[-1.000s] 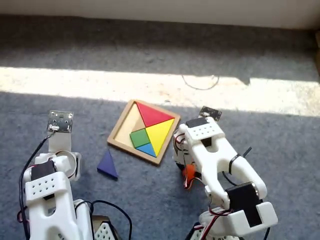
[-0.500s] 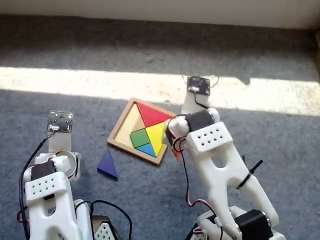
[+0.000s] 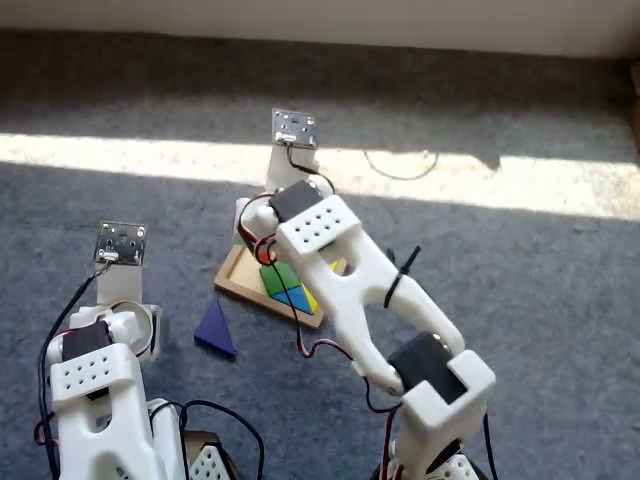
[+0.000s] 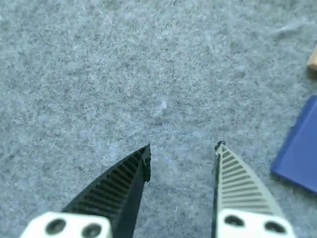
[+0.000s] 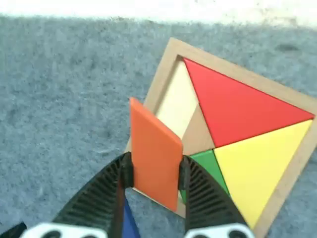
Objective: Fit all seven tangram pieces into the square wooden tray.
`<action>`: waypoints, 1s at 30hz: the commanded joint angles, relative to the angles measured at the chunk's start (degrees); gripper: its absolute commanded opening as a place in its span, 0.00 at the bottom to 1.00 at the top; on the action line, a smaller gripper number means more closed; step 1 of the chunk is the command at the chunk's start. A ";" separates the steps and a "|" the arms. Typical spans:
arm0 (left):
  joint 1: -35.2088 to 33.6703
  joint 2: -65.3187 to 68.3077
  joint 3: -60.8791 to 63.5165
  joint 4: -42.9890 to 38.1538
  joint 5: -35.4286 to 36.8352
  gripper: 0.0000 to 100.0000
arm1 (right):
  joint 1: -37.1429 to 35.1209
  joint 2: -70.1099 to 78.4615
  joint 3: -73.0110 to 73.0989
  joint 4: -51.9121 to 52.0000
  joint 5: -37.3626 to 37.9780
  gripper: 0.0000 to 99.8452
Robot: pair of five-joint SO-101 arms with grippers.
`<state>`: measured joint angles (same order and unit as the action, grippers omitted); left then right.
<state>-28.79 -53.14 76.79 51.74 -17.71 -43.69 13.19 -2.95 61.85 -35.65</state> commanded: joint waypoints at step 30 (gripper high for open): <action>-0.22 -1.10 -0.04 -0.79 0.26 0.22 | 3.74 19.74 -17.36 -1.71 -13.01 0.08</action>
<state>-28.79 -53.14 77.14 51.74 -17.71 -41.41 34.02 -17.71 60.44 -48.48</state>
